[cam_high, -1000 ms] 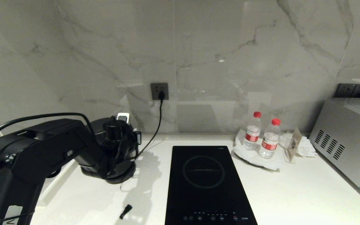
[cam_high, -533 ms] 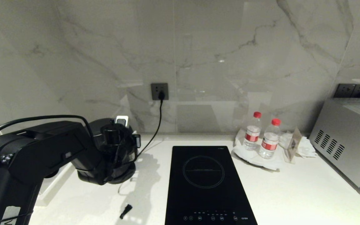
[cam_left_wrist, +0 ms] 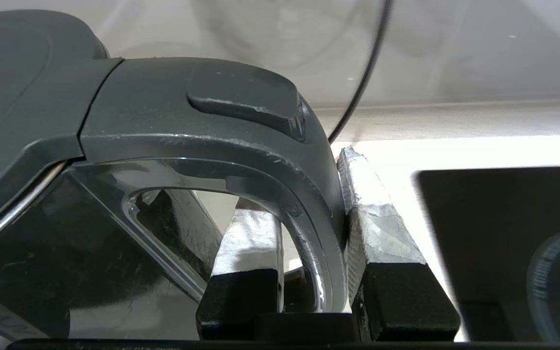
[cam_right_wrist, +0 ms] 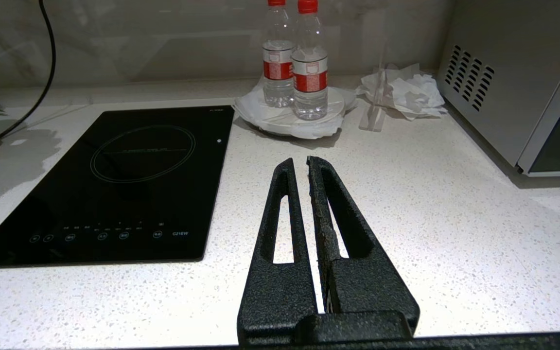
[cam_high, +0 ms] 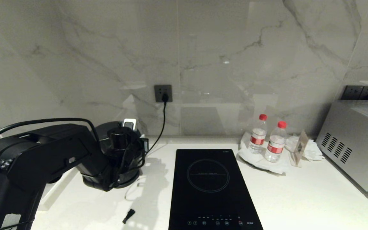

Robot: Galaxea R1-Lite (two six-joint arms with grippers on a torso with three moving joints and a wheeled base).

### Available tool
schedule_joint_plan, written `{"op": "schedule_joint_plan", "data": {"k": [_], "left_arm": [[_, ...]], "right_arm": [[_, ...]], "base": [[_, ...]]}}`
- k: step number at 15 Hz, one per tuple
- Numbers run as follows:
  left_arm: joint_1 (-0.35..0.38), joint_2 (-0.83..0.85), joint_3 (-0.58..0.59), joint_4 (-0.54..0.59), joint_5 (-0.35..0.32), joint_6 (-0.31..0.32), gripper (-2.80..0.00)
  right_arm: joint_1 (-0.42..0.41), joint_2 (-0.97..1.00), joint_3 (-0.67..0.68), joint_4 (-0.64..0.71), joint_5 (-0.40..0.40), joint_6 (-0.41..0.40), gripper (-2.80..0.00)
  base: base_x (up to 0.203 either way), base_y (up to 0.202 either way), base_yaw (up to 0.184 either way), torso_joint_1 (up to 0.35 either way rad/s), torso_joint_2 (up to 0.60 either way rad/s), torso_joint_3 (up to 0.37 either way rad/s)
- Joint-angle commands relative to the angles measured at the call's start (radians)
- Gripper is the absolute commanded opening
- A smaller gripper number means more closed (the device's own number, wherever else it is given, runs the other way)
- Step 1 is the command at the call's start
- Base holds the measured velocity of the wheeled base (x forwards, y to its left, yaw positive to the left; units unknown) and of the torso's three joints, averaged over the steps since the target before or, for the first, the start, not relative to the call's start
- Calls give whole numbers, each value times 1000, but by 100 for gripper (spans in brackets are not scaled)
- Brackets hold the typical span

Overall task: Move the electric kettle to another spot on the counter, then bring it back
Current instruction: Place it on the power base

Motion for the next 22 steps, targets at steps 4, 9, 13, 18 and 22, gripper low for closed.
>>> {"op": "schedule_joint_plan", "data": {"k": [4,9,13,18,22], "left_arm": [[-15,6,-15,-8,6,3,-280],[1,39,4,-14,6,4,-280],[-15,28,4,-14,6,4,-280],[-22,24,18,-17,7,4,0],[-22,20,57,-73,6,7,0]], "right_arm": [[0,0,1,0,0,0,-280],[0,0,0,0,0,0,-280],[0,0,0,0,0,0,-280],[0,0,0,0,0,0,-280],[0,0,0,0,0,0,-280]], "base": [[0,0,0,0,0,0],[0,0,0,0,0,0],[0,0,0,0,0,0],[0,0,0,0,0,0],[0,0,0,0,0,0]]}}
